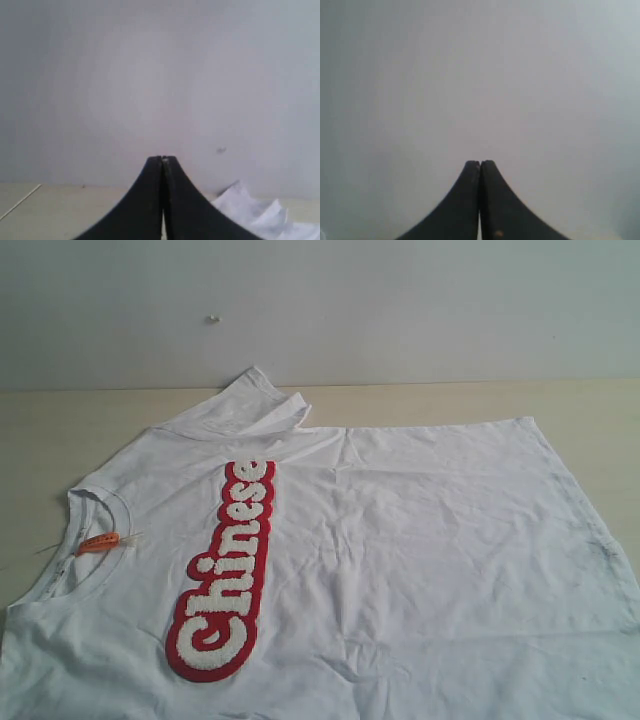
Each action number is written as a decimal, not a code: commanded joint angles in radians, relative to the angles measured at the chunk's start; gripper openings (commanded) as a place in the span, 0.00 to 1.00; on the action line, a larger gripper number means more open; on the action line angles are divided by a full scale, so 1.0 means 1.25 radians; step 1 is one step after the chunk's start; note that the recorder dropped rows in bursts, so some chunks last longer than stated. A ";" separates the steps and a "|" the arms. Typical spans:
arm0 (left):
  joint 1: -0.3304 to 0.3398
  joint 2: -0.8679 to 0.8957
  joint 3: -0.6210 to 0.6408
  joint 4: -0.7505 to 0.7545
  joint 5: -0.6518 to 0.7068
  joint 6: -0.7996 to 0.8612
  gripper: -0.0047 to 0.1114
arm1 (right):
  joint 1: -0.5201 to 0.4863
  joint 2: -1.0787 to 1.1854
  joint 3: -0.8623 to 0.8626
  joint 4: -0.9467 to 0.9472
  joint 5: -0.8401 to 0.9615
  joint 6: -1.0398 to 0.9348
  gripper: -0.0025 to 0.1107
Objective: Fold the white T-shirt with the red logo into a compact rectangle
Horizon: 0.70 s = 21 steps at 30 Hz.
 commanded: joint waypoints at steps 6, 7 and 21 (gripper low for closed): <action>0.000 -0.004 -0.002 -0.005 -0.191 -0.395 0.04 | -0.003 -0.004 0.003 -0.002 -0.178 0.263 0.02; 0.000 -0.004 -0.002 0.000 -0.195 -0.412 0.04 | -0.003 -0.004 0.003 -0.002 -0.204 0.264 0.02; 0.000 0.254 -0.241 0.738 -0.249 -1.025 0.04 | -0.003 0.029 -0.184 -0.007 -0.086 0.264 0.02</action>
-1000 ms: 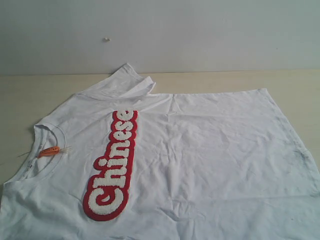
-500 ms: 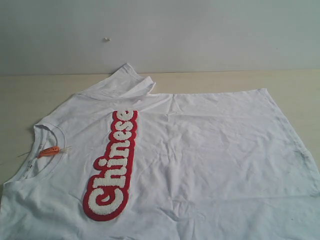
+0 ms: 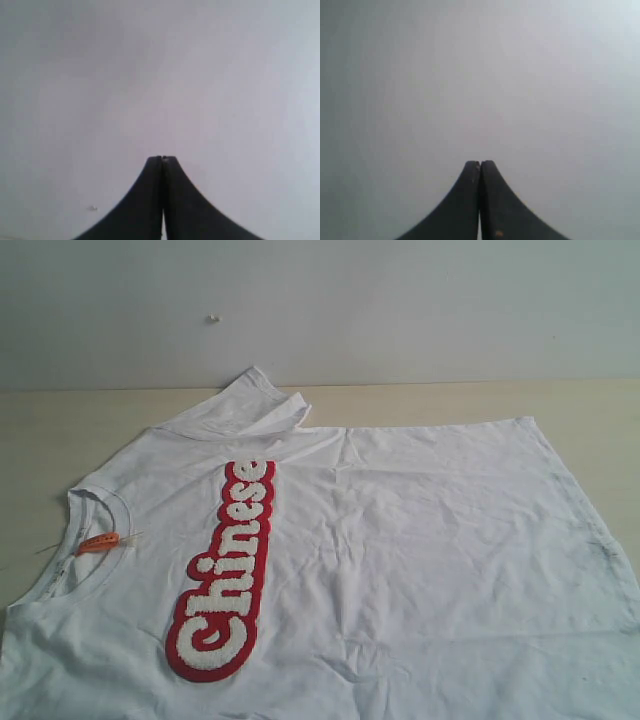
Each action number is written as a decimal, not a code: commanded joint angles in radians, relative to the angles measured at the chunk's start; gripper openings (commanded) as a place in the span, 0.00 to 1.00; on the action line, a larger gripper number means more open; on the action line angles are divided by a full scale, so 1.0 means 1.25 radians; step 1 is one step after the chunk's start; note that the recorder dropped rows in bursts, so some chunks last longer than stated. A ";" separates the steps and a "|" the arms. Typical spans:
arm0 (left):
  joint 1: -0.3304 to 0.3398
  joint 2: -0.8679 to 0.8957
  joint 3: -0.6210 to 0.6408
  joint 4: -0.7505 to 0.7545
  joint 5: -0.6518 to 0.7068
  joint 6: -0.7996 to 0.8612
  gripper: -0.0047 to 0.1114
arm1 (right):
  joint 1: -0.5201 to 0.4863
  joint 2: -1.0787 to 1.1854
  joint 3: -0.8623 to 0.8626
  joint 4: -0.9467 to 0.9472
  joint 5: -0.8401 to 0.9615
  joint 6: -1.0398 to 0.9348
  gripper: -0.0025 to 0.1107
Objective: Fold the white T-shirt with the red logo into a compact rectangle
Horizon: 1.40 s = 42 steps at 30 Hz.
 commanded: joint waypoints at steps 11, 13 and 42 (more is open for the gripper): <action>-0.002 0.604 -0.195 0.489 -0.307 -0.229 0.04 | -0.003 0.326 -0.185 -0.084 0.239 0.013 0.02; -0.027 0.700 -0.236 0.498 -0.285 -0.218 0.04 | -0.003 0.409 -0.220 -0.093 0.284 0.013 0.02; -0.161 1.265 -0.732 0.832 -0.290 -0.436 0.04 | -0.003 1.185 -0.824 0.472 1.001 -0.838 0.02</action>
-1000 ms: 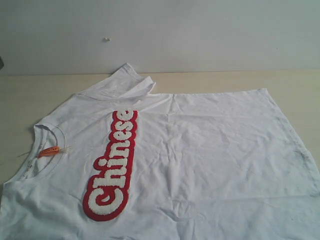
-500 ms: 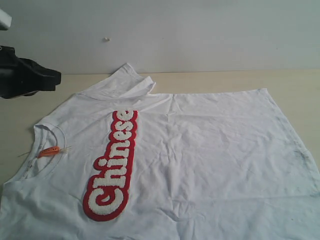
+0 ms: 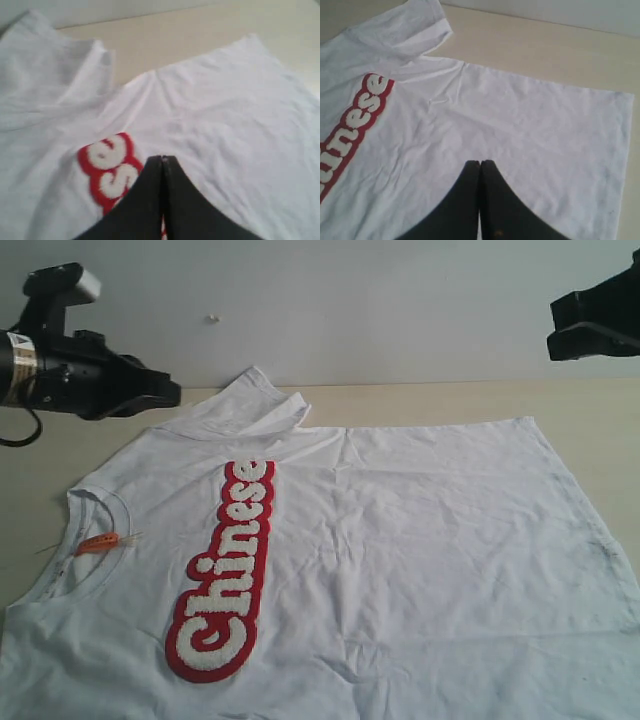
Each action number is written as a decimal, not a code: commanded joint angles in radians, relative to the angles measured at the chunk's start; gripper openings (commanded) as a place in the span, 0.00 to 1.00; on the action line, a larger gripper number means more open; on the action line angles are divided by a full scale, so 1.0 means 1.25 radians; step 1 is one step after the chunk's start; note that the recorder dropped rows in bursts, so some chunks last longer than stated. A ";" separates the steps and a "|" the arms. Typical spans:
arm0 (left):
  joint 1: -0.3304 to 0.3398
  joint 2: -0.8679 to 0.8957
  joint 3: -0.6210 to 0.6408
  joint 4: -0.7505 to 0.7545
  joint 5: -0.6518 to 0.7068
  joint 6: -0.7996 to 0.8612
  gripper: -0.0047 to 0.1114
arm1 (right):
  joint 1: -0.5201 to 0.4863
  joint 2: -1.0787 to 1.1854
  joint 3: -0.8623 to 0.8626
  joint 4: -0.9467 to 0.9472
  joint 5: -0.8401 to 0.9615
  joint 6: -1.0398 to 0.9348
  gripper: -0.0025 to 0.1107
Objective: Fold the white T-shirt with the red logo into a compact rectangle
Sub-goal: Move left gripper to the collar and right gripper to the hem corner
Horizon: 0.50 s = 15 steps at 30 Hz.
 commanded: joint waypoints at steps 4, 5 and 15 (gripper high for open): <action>-0.019 0.057 -0.089 -0.002 -0.159 0.249 0.04 | -0.003 0.066 -0.099 0.016 0.108 -0.157 0.02; -0.032 0.055 -0.088 -0.002 -0.127 0.343 0.04 | -0.003 0.071 -0.106 0.032 0.126 -0.180 0.02; -0.252 0.095 -0.102 -0.108 0.731 0.779 0.04 | -0.003 0.108 -0.117 0.031 0.118 -0.255 0.02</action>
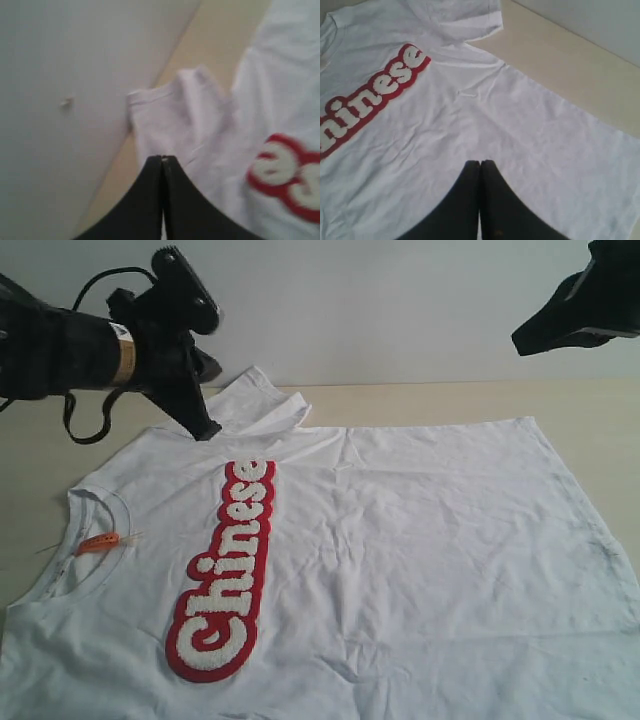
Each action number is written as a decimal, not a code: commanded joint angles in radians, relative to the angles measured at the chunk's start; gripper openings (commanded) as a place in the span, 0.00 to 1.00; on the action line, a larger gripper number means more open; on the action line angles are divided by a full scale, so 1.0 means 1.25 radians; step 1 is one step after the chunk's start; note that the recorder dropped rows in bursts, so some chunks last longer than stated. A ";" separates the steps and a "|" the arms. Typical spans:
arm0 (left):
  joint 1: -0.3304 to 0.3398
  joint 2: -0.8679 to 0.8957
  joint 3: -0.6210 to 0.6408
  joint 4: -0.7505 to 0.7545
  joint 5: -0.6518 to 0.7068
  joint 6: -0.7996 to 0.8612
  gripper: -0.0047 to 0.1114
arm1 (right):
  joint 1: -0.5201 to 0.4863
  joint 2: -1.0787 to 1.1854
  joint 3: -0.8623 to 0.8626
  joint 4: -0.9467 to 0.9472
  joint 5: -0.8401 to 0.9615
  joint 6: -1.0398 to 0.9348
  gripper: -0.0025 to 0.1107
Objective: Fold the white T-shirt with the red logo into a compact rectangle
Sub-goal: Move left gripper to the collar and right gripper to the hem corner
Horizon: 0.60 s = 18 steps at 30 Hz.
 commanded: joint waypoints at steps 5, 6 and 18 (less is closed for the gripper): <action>-0.044 0.066 -0.094 -0.980 0.407 1.070 0.04 | -0.003 0.088 -0.074 -0.222 0.036 0.274 0.02; -0.037 0.075 -0.126 -1.112 0.490 1.205 0.04 | -0.003 0.097 -0.085 -0.247 0.045 0.298 0.02; 0.047 0.096 -0.204 -1.274 0.947 1.573 0.06 | -0.003 0.112 0.017 -0.444 0.131 -0.046 0.32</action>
